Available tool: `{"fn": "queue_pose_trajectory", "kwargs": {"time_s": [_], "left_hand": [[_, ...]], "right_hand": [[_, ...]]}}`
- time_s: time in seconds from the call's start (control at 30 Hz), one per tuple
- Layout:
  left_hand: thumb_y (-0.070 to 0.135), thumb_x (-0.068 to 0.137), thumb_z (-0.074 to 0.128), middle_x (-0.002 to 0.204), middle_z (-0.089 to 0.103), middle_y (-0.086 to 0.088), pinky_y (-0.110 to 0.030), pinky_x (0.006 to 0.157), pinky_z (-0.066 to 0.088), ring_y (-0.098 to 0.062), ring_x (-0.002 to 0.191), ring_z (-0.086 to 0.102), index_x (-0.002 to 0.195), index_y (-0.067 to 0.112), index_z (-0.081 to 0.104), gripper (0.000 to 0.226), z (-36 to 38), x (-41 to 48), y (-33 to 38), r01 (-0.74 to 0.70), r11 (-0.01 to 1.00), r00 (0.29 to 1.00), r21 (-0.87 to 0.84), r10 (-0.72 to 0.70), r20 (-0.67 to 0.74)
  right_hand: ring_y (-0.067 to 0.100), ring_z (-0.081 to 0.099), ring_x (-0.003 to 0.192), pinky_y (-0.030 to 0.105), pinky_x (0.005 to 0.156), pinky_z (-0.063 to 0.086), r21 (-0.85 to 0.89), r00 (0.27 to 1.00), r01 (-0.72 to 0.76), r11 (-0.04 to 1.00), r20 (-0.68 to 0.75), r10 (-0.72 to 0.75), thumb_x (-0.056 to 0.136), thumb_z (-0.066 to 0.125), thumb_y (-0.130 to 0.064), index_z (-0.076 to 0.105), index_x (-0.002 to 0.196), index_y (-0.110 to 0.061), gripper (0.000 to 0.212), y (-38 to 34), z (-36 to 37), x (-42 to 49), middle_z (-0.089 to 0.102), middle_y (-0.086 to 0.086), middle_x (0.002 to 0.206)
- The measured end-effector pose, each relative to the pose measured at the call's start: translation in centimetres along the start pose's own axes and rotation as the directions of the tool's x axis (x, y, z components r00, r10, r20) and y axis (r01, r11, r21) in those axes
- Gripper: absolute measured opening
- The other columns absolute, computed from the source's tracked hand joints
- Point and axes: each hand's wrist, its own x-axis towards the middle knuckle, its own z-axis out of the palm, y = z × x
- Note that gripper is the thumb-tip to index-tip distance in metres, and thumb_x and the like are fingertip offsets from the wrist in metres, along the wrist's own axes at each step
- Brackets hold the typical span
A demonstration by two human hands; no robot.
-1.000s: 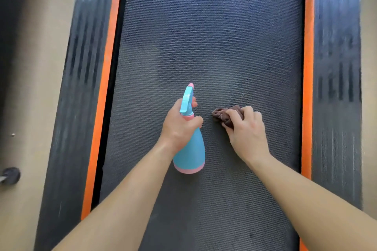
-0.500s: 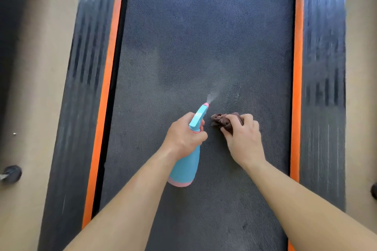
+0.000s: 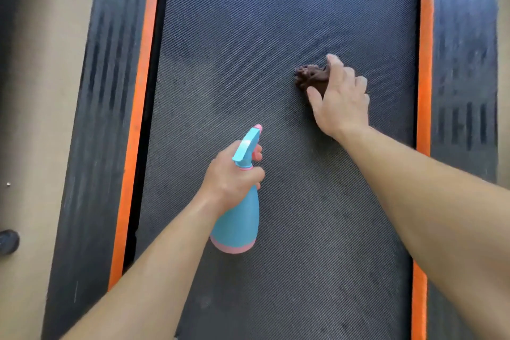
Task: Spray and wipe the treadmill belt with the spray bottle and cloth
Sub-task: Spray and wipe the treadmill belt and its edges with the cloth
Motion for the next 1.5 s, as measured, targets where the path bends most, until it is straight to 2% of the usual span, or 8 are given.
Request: {"fn": "queue_pose_trajectory", "kwargs": {"time_s": [0.23, 0.37, 0.6, 0.77, 0.9, 1.13, 1.33, 1.5], "left_hand": [[0.024, 0.062, 0.061, 0.098, 0.074, 0.006, -0.051, 0.088, 0.063, -0.012, 0.061, 0.069, 0.103, 0.037, 0.069, 0.044, -1.6, 0.7, 0.8, 0.030, 0.999, 0.999, -0.030, -0.031, -0.035], [0.026, 0.063, 0.061, 0.099, 0.072, 0.012, -0.043, 0.087, 0.063, -0.011, 0.063, 0.073, 0.105, 0.034, 0.068, 0.044, -2.2, 1.1, 1.1, 0.032, 0.999, 0.999, 0.023, -0.032, -0.007], [0.030, 0.063, 0.060, 0.104, 0.075, 0.006, -0.032, 0.086, 0.057, -0.018, 0.071, 0.077, 0.112, 0.042, 0.066, 0.051, -2.6, 2.9, 1.3, 0.012, 0.996, 1.000, 0.093, -0.012, -0.002], [0.028, 0.063, 0.061, 0.104, 0.075, 0.005, -0.042, 0.091, 0.061, -0.020, 0.069, 0.076, 0.106, 0.042, 0.067, 0.046, -2.8, 2.7, 1.9, 0.019, 0.997, 1.000, 0.069, -0.018, -0.011], [0.030, 0.062, 0.061, 0.101, 0.074, 0.013, -0.042, 0.093, 0.061, -0.018, 0.071, 0.077, 0.101, 0.052, 0.065, 0.045, -2.8, 2.3, 1.7, 0.022, 0.996, 1.000, 0.081, -0.022, -0.006], [0.015, 0.075, 0.070, 0.102, 0.073, 0.014, -0.034, 0.081, 0.060, -0.012, 0.063, 0.074, 0.103, 0.028, 0.070, 0.031, -2.9, 1.8, -0.1, 0.048, 0.996, 0.999, 0.072, -0.046, -0.030], [0.028, 0.062, 0.060, 0.103, 0.073, 0.013, -0.041, 0.090, 0.061, -0.018, 0.073, 0.077, 0.109, 0.047, 0.065, 0.051, -3.9, -0.5, -0.1, 0.062, 0.992, 0.998, 0.110, -0.059, -0.026], [0.027, 0.062, 0.060, 0.105, 0.074, 0.012, -0.036, 0.087, 0.059, -0.019, 0.066, 0.076, 0.102, 0.046, 0.065, 0.045, -5.2, -2.2, 0.0, 0.066, 0.994, 0.997, 0.092, -0.063, -0.043]], "right_hand": [[0.038, 0.048, 0.097, 0.050, 0.076, 0.049, -0.096, 0.938, 0.343, 0.934, 0.094, -0.334, 0.087, 0.059, -0.042, 0.058, 0.128, -0.019, 0.046, 1.1, 2.9, -14.0, 0.049, 0.016, 0.124], [0.038, 0.050, 0.095, 0.050, 0.072, 0.049, -0.199, 0.889, 0.458, 0.867, 0.072, -0.453, 0.085, 0.069, -0.053, 0.060, 0.125, -0.025, 0.050, 1.5, 3.2, -9.2, 0.052, 0.015, 0.119], [0.041, 0.044, 0.112, 0.054, 0.089, 0.046, -0.125, 0.989, 0.150, 0.981, 0.005, -0.151, 0.094, 0.058, -0.053, 0.054, 0.128, -0.030, 0.042, -1.9, 3.0, 2.5, 0.044, 0.017, 0.130], [0.037, 0.049, 0.093, 0.050, 0.076, 0.049, -0.066, 0.907, 0.420, 0.905, 0.057, -0.417, 0.084, 0.070, -0.041, 0.060, 0.121, -0.023, 0.043, 0.2, 4.2, -11.7, 0.052, 0.017, 0.116], [0.035, 0.050, 0.089, 0.046, 0.067, 0.049, -0.099, 0.819, 0.574, 0.813, 0.073, -0.569, 0.082, 0.077, -0.044, 0.064, 0.119, -0.023, 0.044, 0.8, 4.0, -9.6, 0.055, 0.014, 0.113], [0.039, 0.049, 0.099, 0.049, 0.076, 0.047, -0.098, 0.981, 0.162, 0.982, -0.091, -0.171, 0.090, 0.065, -0.046, 0.061, 0.119, -0.025, 0.036, -3.1, 5.2, -3.6, 0.052, 0.015, 0.121], [0.035, 0.051, 0.091, 0.047, 0.072, 0.048, -0.059, 0.867, 0.488, 0.871, 0.153, -0.475, 0.081, 0.076, -0.042, 0.060, 0.119, -0.024, 0.045, -2.1, 5.2, -17.3, 0.058, 0.011, 0.118], [0.029, 0.050, 0.101, 0.048, 0.090, 0.050, 0.232, 0.748, 0.477, 0.848, 0.400, -0.530, 0.085, 0.072, -0.048, 0.041, 0.137, -0.030, 0.063, -2.3, 2.2, -15.2, 0.051, 0.004, 0.123]]}}
